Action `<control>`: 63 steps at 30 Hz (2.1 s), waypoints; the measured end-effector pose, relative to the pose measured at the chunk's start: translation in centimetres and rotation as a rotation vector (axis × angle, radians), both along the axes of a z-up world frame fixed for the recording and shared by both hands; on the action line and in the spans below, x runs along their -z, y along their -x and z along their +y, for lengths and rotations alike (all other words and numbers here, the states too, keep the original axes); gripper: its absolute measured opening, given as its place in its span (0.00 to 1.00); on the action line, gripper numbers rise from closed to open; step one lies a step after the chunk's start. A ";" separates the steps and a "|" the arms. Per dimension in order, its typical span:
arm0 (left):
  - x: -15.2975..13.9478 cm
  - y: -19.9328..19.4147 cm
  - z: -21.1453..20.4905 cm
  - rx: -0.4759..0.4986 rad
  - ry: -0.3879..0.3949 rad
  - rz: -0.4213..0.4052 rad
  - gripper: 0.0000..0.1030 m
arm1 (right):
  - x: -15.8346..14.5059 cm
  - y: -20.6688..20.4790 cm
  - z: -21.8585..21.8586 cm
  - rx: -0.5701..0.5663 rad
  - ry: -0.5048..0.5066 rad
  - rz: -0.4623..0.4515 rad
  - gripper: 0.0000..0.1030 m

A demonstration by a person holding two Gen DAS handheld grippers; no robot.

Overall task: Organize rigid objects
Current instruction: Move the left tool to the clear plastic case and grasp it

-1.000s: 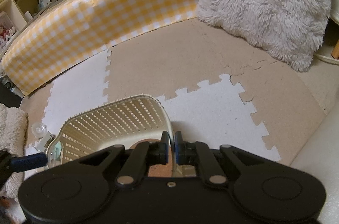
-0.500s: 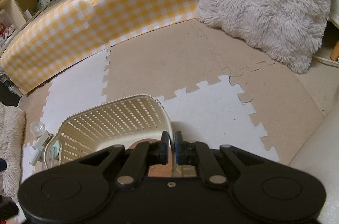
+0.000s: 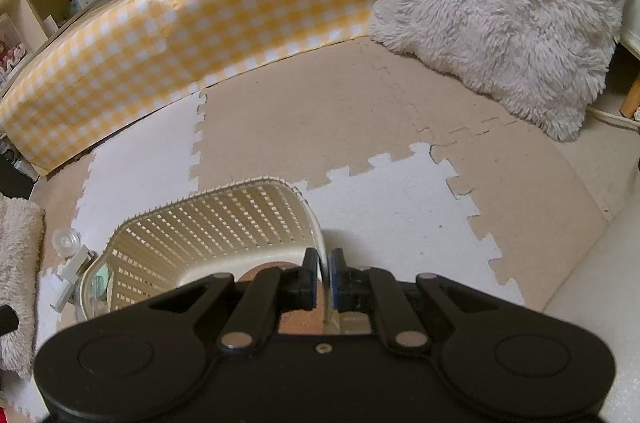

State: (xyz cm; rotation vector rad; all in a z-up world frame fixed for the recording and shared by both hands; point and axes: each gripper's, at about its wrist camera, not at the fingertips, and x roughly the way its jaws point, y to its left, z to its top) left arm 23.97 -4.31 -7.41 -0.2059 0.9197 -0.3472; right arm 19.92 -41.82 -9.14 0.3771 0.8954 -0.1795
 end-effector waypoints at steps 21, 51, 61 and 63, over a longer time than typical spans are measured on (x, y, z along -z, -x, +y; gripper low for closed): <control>7.5 -5.1 3.3 -0.204 0.058 0.166 1.00 | -0.1 0.0 0.3 -0.007 0.024 -0.002 0.07; 9.7 -6.8 1.7 -0.128 -0.050 0.146 0.71 | -0.1 0.0 0.4 -0.017 0.036 -0.001 0.06; 8.3 -5.8 1.2 -0.152 -0.041 0.173 0.71 | 0.0 0.0 0.4 -0.016 0.035 -0.002 0.06; 7.9 -5.2 0.9 -0.153 -0.016 0.178 0.71 | 0.0 0.0 0.4 -0.015 0.035 -0.002 0.06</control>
